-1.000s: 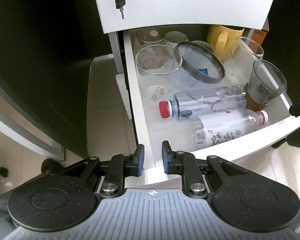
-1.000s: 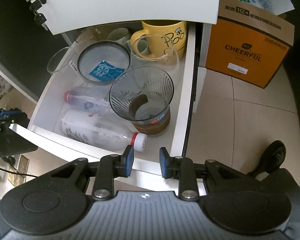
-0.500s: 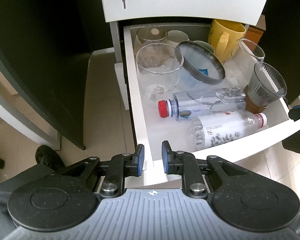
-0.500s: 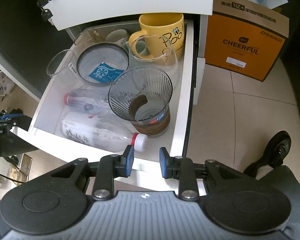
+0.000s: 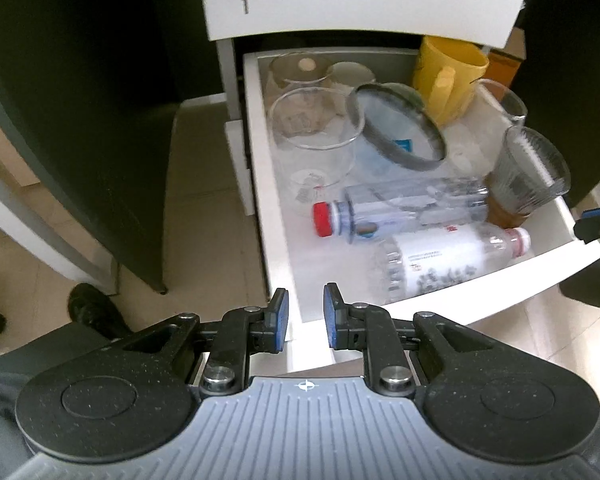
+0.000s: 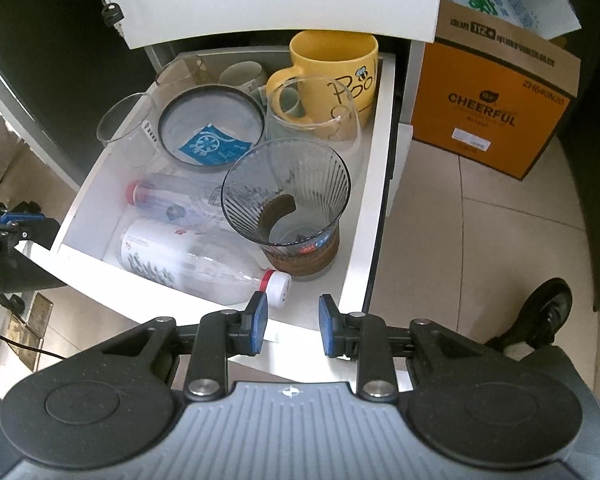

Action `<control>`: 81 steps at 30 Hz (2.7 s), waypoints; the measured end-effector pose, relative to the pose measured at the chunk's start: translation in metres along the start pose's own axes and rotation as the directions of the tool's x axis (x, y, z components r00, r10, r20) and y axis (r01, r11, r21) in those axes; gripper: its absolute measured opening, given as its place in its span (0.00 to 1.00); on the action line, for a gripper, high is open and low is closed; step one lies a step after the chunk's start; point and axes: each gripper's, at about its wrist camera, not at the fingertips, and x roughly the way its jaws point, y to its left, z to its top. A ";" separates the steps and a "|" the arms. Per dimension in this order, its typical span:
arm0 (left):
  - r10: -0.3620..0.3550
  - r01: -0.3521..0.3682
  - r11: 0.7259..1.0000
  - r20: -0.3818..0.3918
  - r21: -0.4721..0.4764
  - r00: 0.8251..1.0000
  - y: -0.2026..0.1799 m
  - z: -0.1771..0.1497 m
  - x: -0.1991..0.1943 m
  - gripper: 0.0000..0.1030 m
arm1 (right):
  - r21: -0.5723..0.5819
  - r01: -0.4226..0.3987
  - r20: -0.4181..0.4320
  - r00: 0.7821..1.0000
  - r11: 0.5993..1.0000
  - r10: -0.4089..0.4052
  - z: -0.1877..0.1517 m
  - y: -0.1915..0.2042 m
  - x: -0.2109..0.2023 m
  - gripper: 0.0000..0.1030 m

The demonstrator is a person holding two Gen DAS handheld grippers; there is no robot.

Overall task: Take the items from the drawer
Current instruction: 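Grasp the ribbed glass cup with brown sleeve with the left tool while the right tool grips it too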

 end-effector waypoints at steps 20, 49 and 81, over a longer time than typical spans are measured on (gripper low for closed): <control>-0.234 0.143 0.900 0.180 0.412 0.955 -0.091 0.012 -0.002 0.57 | -0.193 0.021 0.120 0.993 0.981 0.002 -0.006 0.002 -0.007 0.75; -0.408 0.323 0.646 -0.044 0.692 0.912 -0.157 0.045 0.086 0.64 | -0.511 -0.124 0.060 0.982 0.850 0.179 0.022 -0.012 0.040 0.65; -0.446 0.157 0.587 0.156 0.794 0.882 -0.164 0.036 -0.008 0.49 | -0.537 -0.056 0.270 0.934 0.842 0.235 0.027 -0.007 -0.057 0.64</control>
